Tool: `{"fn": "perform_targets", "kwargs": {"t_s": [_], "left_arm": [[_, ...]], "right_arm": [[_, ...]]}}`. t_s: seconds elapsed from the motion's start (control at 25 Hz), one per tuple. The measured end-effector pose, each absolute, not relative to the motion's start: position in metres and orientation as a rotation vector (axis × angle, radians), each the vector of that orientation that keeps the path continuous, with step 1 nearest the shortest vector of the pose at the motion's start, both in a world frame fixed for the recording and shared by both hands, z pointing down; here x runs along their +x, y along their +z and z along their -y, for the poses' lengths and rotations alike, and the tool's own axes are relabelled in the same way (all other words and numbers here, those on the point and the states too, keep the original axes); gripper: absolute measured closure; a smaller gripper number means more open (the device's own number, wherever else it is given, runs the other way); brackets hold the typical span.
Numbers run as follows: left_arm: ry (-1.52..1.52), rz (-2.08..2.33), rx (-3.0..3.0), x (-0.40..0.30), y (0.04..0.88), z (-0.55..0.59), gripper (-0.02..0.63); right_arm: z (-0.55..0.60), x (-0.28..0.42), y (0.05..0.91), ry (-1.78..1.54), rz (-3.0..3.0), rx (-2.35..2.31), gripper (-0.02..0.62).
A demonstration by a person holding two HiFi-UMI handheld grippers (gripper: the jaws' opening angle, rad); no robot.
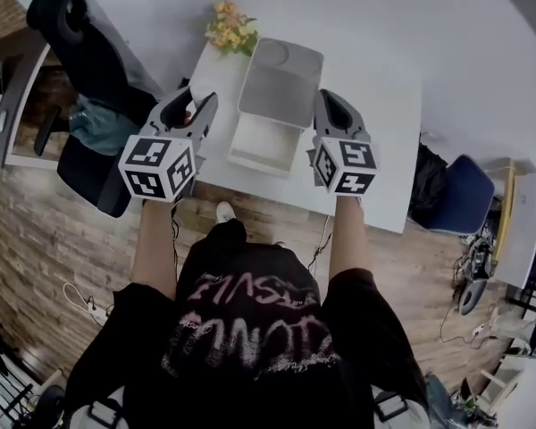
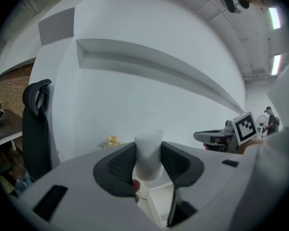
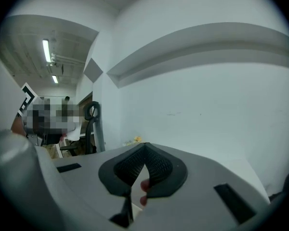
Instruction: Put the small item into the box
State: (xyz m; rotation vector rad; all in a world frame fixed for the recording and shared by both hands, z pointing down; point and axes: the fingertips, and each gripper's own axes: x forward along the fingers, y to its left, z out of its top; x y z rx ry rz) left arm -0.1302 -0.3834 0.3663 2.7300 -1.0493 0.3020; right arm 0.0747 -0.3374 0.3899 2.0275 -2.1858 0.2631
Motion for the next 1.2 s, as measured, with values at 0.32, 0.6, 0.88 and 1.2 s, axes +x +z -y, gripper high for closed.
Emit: {"fn": "perform_targets", "kwargs": {"t_s": [0.32, 0.6, 0.88, 1.2], "left_arm": [[0.305, 0.912, 2.783, -0.124, 0.366, 0.418, 0.442], [0.305, 0.814, 2.818, -0.104, 0.368, 0.421, 0.442], [0.321, 0.791, 2.840, -0.083, 0.366, 0.419, 0.442], [0.372, 0.819, 2.841, -0.057, 0.370, 0.412, 0.442]], "right_arm": [[0.346, 0.078, 0.391, 0.288, 2.095, 2.164, 0.584], [0.338, 0.092, 0.389, 0.287, 2.015, 2.228, 0.584], [0.333, 0.111, 0.385, 0.294, 1.992, 2.258, 0.583], [0.334, 0.141, 0.387, 0.324, 2.038, 2.276, 0.584]]}}
